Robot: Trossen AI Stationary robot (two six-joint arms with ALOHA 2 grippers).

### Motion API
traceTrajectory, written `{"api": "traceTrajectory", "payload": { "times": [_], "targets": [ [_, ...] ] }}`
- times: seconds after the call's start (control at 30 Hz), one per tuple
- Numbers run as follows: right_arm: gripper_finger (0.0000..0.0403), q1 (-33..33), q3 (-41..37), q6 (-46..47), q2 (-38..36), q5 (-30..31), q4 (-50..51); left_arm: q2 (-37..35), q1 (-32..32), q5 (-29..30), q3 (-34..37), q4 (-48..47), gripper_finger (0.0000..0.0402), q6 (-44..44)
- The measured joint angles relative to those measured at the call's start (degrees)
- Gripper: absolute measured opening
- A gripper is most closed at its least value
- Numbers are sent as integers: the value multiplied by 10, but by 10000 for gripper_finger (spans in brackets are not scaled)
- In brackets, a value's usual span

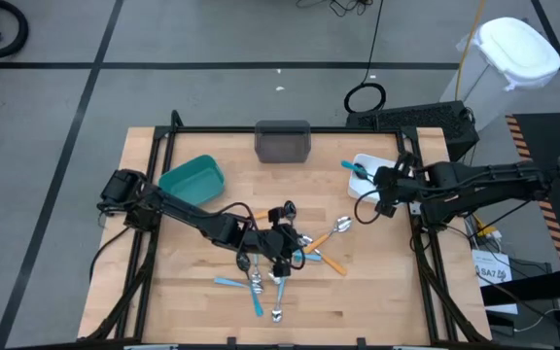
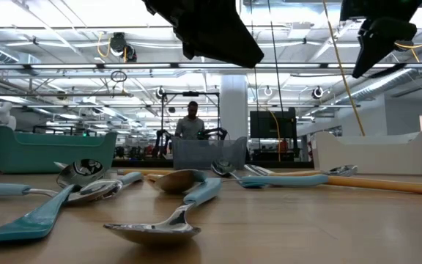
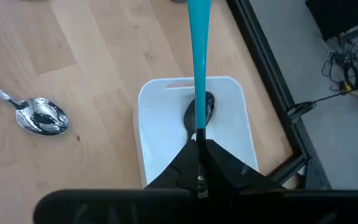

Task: Sort silverware by color (type)
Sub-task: Put the blue spoon into the white bin

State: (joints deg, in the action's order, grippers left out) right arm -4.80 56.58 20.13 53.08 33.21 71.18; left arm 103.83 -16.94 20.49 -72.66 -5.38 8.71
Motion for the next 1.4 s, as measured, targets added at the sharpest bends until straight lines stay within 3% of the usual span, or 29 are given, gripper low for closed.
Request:
{"api": "traceTrajectory", "payload": {
  "times": [0.27,0.83,1.4],
  "targets": [
    [8,7,-40,31,-1,14,4,0,3,0,0,1,120,0],
    [8,103,-103,46,-1,15,4,0,3,0,0,1,120,0],
    [8,154,-117,78,14,6,-4,0,4,0,0,24,120,-10]
  ]
}}
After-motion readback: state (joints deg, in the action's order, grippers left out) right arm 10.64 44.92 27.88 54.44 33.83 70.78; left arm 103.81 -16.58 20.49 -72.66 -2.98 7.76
